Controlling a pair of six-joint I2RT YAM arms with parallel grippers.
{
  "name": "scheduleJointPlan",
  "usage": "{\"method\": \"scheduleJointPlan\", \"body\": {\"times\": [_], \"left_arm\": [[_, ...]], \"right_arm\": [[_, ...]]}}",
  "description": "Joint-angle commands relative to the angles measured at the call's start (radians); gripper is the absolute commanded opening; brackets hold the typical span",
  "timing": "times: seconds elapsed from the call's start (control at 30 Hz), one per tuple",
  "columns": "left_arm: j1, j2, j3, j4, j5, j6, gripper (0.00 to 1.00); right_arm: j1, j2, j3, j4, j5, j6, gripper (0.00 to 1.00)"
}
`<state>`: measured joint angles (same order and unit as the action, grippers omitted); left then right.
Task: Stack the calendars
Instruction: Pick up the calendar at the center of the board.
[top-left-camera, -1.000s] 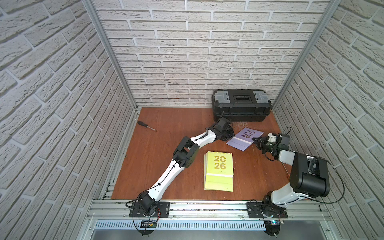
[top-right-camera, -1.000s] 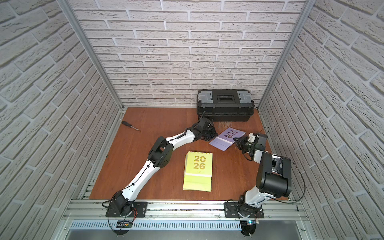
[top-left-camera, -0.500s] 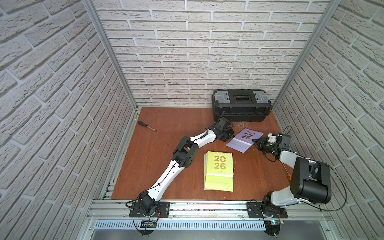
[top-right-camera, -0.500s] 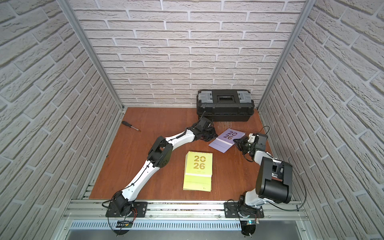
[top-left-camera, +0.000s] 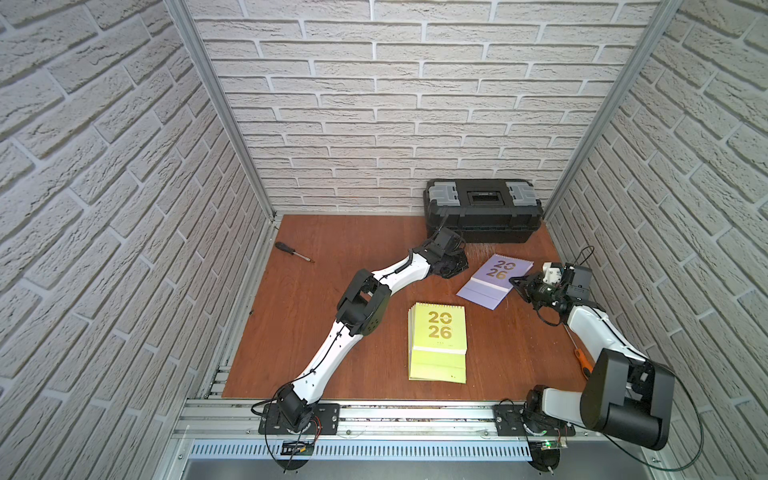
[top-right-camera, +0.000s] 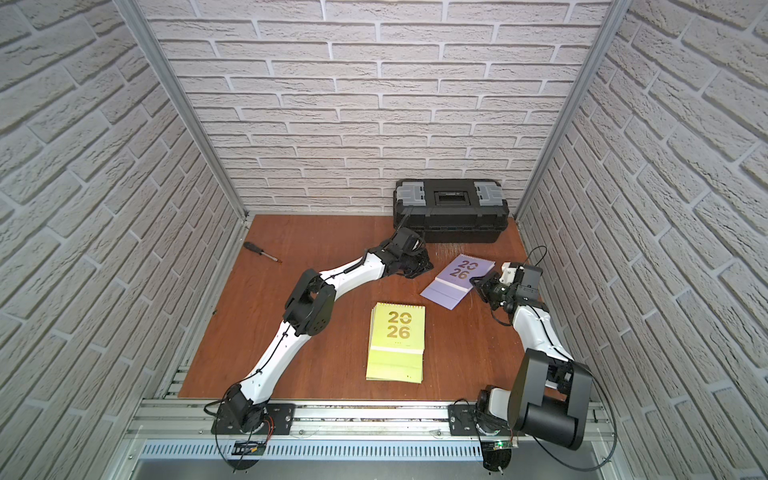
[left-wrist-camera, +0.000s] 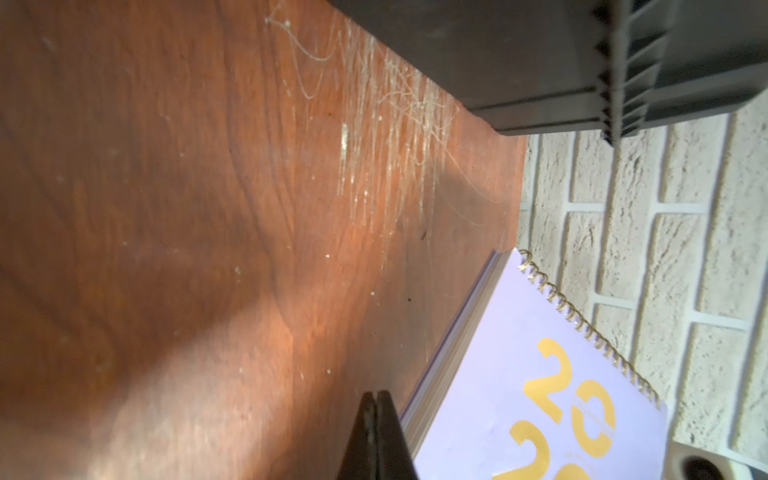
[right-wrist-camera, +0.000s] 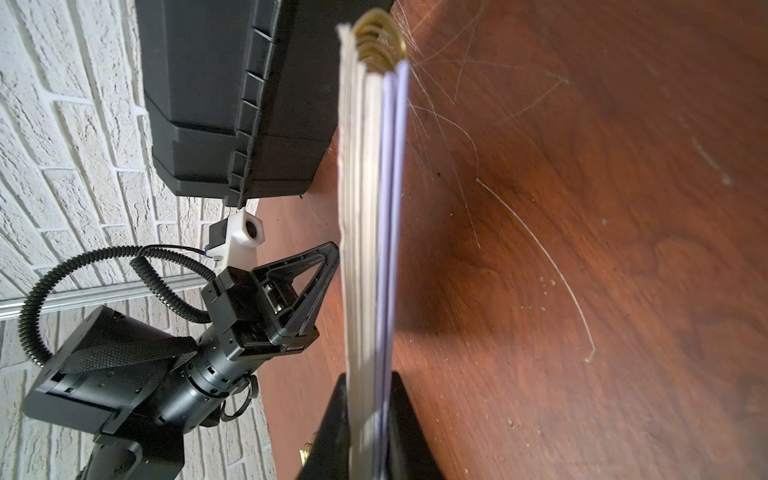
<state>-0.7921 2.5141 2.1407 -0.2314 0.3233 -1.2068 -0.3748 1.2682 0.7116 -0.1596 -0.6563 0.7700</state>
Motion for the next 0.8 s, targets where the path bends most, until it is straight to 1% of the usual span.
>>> {"method": "scheduleJointPlan", "body": {"times": [0.0,0.13,0.4,0.57,0.77], "left_arm": [[0.006,-0.079,-0.049,0.031,-0.023,0.020,0.00],[0.008,-0.136,-0.104,0.043,-0.038,0.033,0.00],[0.011,-0.274,-0.256,0.071,-0.071,0.053,0.00],[0.013,-0.369,-0.353,0.075,-0.096,0.077,0.00],[0.017,-0.486,-0.485,0.083,-0.130,0.098,0.00]], "right_arm": [[0.004,-0.082,0.063,-0.106,0.027,-0.110,0.03],[0.004,-0.138,0.102,-0.199,0.041,-0.155,0.03],[0.006,-0.227,0.167,-0.317,0.030,-0.191,0.03],[0.010,-0.278,0.200,-0.363,-0.005,-0.191,0.03],[0.033,-0.314,0.231,-0.386,-0.078,-0.186,0.03]]}}
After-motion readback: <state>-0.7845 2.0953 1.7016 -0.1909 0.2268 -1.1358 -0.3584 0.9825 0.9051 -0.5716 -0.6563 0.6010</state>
